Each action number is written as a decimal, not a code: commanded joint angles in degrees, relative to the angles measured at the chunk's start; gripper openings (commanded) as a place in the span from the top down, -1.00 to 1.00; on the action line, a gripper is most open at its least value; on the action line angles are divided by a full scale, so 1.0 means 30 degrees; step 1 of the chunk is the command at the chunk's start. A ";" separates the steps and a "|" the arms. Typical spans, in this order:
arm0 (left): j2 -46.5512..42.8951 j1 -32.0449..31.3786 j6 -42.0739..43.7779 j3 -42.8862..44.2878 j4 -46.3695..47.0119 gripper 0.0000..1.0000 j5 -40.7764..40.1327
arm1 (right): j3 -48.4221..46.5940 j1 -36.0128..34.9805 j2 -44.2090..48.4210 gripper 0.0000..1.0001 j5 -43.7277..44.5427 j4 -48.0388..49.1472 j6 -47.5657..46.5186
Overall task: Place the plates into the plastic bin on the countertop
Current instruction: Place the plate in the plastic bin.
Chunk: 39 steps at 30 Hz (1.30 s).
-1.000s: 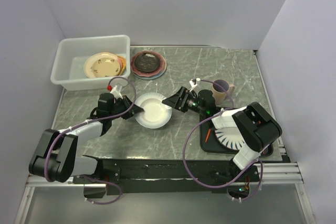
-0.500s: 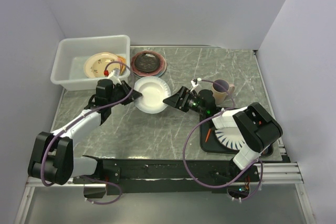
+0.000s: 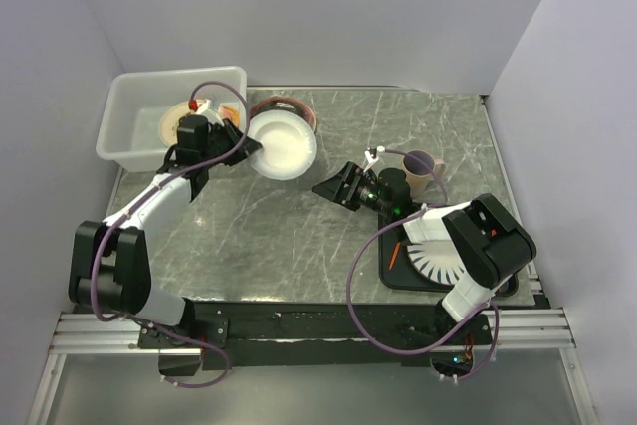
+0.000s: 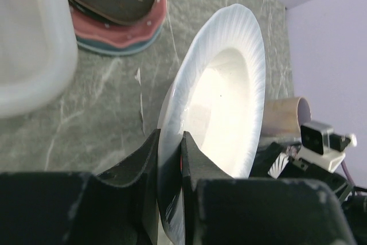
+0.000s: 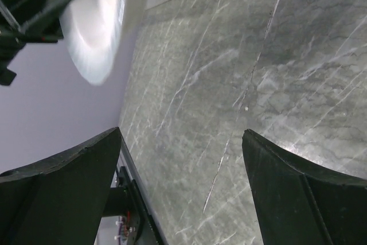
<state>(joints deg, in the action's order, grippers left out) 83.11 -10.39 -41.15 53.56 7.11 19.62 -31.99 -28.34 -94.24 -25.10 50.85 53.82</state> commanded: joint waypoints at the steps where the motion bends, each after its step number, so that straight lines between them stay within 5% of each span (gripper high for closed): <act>1: 0.0274 0.0563 -0.0317 0.2328 0.1350 0.99 0.0815 | -0.1055 0.0217 -0.0491 -0.85 -0.0304 0.0569 -0.0304; 39: 0.6368 0.6569 -0.3687 0.9333 0.1613 0.99 0.0873 | -0.2697 0.0716 -0.3363 -0.84 -0.1593 0.0774 -0.0334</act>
<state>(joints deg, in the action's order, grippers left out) 103.13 7.99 -50.74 76.55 6.04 21.65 -38.00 -26.59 -103.68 -29.02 51.03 53.67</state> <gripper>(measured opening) 0.191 0.921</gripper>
